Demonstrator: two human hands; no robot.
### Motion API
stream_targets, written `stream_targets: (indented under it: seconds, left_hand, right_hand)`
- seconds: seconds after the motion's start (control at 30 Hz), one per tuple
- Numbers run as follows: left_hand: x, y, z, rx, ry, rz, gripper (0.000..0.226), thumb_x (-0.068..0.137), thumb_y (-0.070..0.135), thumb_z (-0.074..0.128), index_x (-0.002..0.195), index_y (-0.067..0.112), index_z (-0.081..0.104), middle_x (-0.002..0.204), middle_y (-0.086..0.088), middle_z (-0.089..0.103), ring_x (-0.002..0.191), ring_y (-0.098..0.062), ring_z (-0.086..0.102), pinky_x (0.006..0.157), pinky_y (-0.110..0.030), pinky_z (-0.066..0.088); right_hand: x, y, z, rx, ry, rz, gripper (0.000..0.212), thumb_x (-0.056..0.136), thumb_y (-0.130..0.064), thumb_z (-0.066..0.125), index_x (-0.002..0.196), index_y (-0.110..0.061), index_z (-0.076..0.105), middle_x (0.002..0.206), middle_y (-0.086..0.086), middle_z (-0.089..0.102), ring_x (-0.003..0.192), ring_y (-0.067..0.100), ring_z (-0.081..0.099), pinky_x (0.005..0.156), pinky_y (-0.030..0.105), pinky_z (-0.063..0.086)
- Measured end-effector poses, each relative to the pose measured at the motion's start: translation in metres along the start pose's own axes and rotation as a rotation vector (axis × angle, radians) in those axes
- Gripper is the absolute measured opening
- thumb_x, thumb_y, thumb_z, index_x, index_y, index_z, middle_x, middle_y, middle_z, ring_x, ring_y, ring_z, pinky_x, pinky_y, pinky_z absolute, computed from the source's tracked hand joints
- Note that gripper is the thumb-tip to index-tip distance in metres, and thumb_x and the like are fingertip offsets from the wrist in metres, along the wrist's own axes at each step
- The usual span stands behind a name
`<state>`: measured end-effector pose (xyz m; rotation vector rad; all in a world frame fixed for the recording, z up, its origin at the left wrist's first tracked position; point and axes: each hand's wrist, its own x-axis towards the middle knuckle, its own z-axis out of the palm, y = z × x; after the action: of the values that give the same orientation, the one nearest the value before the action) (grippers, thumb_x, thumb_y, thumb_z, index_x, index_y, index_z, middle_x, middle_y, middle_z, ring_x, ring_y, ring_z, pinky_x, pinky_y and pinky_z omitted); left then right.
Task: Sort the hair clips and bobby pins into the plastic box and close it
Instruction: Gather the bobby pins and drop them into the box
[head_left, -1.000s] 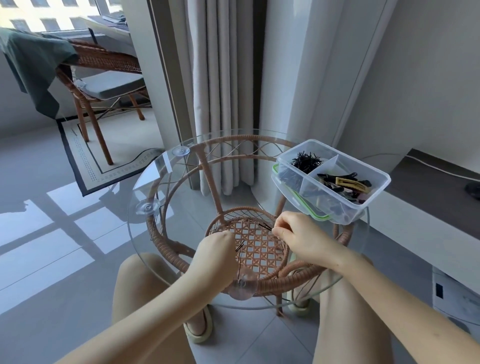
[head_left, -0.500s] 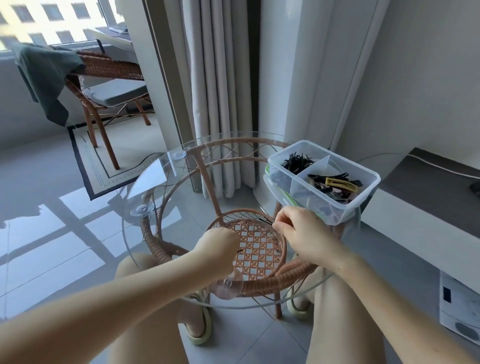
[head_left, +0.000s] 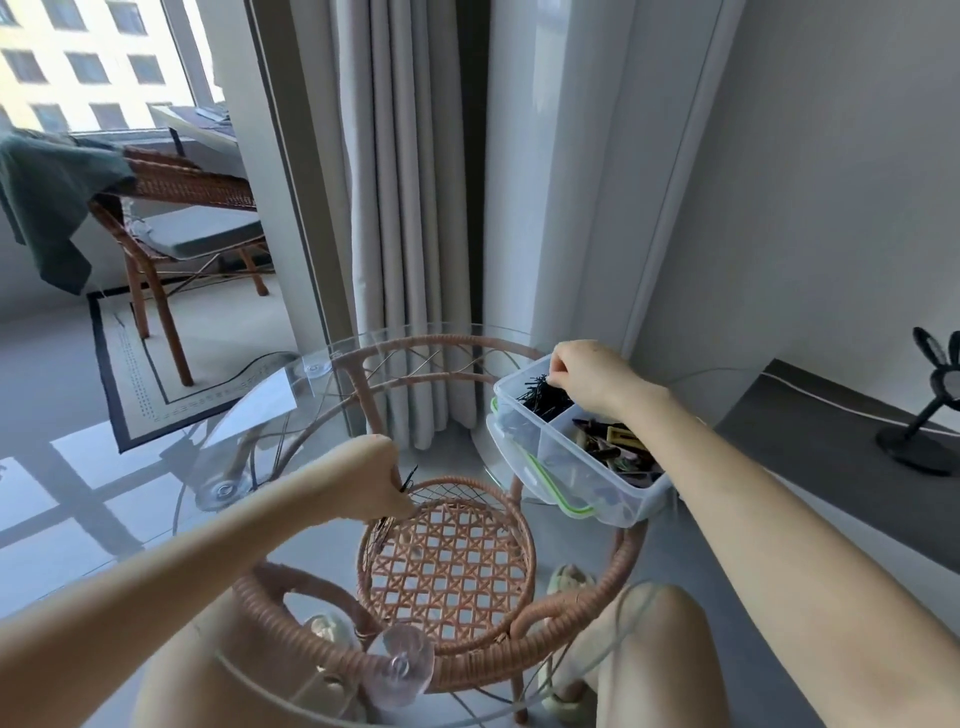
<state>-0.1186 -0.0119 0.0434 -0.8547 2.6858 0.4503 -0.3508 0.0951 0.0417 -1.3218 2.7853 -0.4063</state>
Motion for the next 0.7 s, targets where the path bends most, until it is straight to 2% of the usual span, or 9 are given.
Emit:
stream_targets:
  seconds: [0.07, 0.13, 0.27, 0.4, 0.47, 0.5, 0.6, 0.67, 0.7]
  left_hand:
    - [0.015, 0.002, -0.014, -0.11, 0.02, 0.012, 0.022, 0.078, 0.019, 0.062, 0.065, 0.002, 0.066, 0.057, -0.001, 0.06, 0.05, -0.014, 0.048, 0.048, -0.018, 0.036]
    - [0.028, 0.012, -0.028, -0.182, 0.048, 0.045, 0.025, 0.076, 0.02, 0.061, 0.073, -0.003, 0.069, 0.06, -0.003, 0.064, 0.054, -0.016, 0.049, 0.05, -0.021, 0.038]
    - [0.054, 0.055, -0.051, -0.174, 0.087, 0.136, 0.021, 0.079, 0.018, 0.057, 0.064, 0.004, 0.064, 0.053, -0.002, 0.058, 0.047, -0.015, 0.045, 0.047, -0.017, 0.037]
    - [0.089, 0.106, -0.055, -0.094, 0.133, 0.177, 0.03, 0.074, 0.014, 0.054, 0.046, 0.007, 0.047, 0.041, -0.003, 0.052, 0.046, -0.019, 0.045, 0.049, -0.022, 0.038]
    - [0.103, 0.125, -0.054, 0.009, 0.136, 0.186, 0.033, 0.076, 0.014, 0.054, 0.045, 0.009, 0.045, 0.028, 0.002, 0.046, 0.041, -0.016, 0.043, 0.044, -0.021, 0.036]
    - [0.106, 0.132, -0.054, 0.05, 0.128, 0.177, 0.033, 0.078, 0.013, 0.053, 0.047, 0.01, 0.045, 0.028, 0.003, 0.046, 0.04, -0.012, 0.043, 0.042, -0.02, 0.036]
    - [0.119, 0.14, -0.048, 0.128, 0.106, 0.163, 0.028, 0.082, 0.008, 0.053, 0.054, 0.011, 0.057, 0.041, 0.004, 0.052, 0.046, -0.011, 0.047, 0.047, -0.02, 0.039]
    - [0.123, 0.135, -0.046, 0.101, 0.115, 0.164, 0.018, 0.082, 0.006, 0.053, 0.077, 0.006, 0.07, 0.065, -0.003, 0.065, 0.068, -0.022, 0.062, 0.065, -0.026, 0.05]
    - [0.124, 0.129, -0.045, 0.045, 0.132, 0.168, 0.021, 0.083, 0.007, 0.052, 0.091, 0.004, 0.071, 0.084, -0.008, 0.069, 0.083, -0.026, 0.065, 0.075, -0.029, 0.051]
  right_hand:
    - [0.006, 0.0, 0.004, -0.008, -0.033, -0.021, 0.012, 0.091, -0.02, 0.051, 0.09, -0.012, 0.06, 0.102, 0.011, 0.066, 0.093, 0.03, 0.057, 0.075, 0.034, 0.042]
    - [0.003, 0.005, 0.003, 0.039, 0.005, -0.024, 0.016, 0.092, -0.019, 0.047, 0.091, -0.013, 0.062, 0.101, 0.01, 0.066, 0.093, 0.029, 0.057, 0.075, 0.034, 0.043]
    - [-0.026, 0.028, -0.002, 0.123, 0.261, -0.014, 0.019, 0.09, -0.014, 0.046, 0.088, -0.012, 0.065, 0.092, 0.008, 0.067, 0.087, 0.03, 0.059, 0.075, 0.04, 0.05]
    - [-0.082, 0.046, -0.002, 0.079, 0.41, 0.008, 0.011, 0.088, -0.014, 0.054, 0.087, -0.009, 0.064, 0.086, 0.006, 0.062, 0.075, 0.027, 0.058, 0.058, 0.03, 0.044]
    - [-0.104, 0.051, -0.002, 0.03, 0.459, 0.057, 0.011, 0.087, -0.019, 0.059, 0.091, -0.009, 0.064, 0.085, 0.006, 0.06, 0.067, 0.028, 0.058, 0.052, 0.029, 0.042]
    - [-0.113, 0.053, -0.001, 0.008, 0.472, 0.091, 0.016, 0.086, -0.023, 0.06, 0.093, -0.009, 0.063, 0.085, 0.007, 0.06, 0.064, 0.028, 0.058, 0.05, 0.03, 0.042]
    - [-0.126, 0.059, 0.002, -0.03, 0.402, 0.219, 0.04, 0.087, -0.042, 0.055, 0.114, -0.012, 0.054, 0.095, 0.009, 0.065, 0.075, 0.029, 0.064, 0.055, 0.033, 0.048]
    - [-0.127, 0.063, 0.005, -0.015, 0.256, 0.291, 0.057, 0.087, -0.051, 0.049, 0.131, -0.016, 0.04, 0.102, 0.008, 0.067, 0.085, 0.026, 0.066, 0.063, 0.034, 0.051]
    - [-0.126, 0.064, 0.007, 0.091, 0.18, 0.339, 0.06, 0.088, -0.05, 0.049, 0.136, -0.018, 0.033, 0.103, 0.008, 0.068, 0.082, 0.024, 0.067, 0.063, 0.034, 0.052]
